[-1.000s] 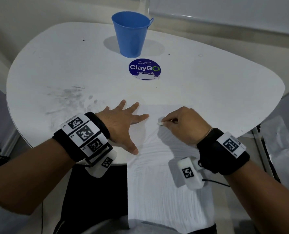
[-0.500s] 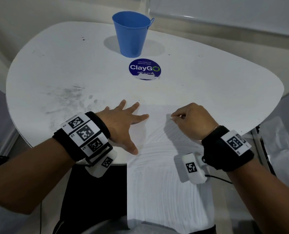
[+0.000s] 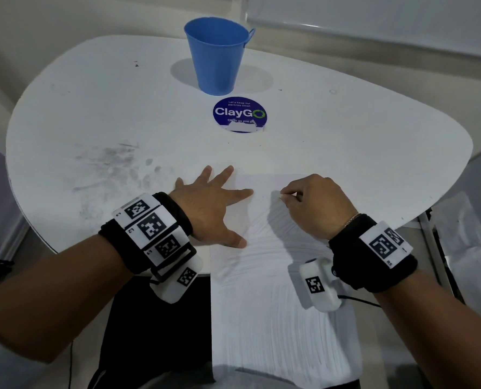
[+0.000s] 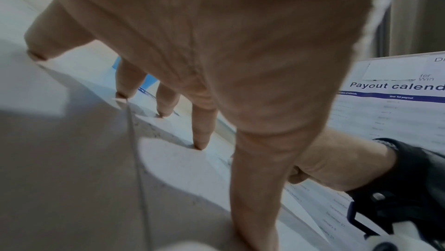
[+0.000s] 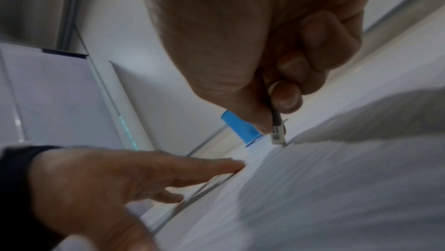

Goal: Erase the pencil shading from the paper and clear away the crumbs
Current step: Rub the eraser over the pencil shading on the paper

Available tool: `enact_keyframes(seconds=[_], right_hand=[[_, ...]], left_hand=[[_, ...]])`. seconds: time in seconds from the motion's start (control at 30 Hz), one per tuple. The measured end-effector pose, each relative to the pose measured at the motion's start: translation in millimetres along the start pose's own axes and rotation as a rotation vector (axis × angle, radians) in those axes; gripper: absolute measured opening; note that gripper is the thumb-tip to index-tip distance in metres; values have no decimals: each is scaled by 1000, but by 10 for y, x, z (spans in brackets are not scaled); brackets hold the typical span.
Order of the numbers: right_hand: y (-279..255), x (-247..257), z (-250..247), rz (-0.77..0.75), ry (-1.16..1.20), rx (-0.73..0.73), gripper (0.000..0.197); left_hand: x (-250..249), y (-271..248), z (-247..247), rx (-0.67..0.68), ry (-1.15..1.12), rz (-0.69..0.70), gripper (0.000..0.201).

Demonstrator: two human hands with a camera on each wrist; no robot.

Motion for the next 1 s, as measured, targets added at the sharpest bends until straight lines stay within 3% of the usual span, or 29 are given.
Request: enact_keyframes(seconds=[0.1,0.27,0.43,0.6,0.73,0.9,1.0], right_hand=[[-50,69,68,-58,-17,36,20],[44,-49,-33,6,13,-25,18],[-54,56,104,-115,28,131,18],[121,-103,-39,2,59,-27,18],[-89,37,117,-121,47,127,18],[160,-101,-81,43,83,-34,17],[-56,114,114,-103,-16,57,20]], left_hand=[[-11,14,-1,24,14,-8,104],[-6,21,-10,37,11,-15,105],[10,-2,-11,40,15,-14,107],[14,-12,-3,34,18,-12,106],[26,-9,-9,33,4,-14,107],[38,-16,-6,27,15,-9,106],[55,-14,4,29,19,-7,107]])
Point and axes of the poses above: each hand's wrist, its own y-axis towards the middle knuckle, its own z-axis out of the palm, x = y × z, the point moved 2 cm from there along y, towards the middle knuckle, and after that the axes turned 7 degrees about z, right-handed, at the moved point
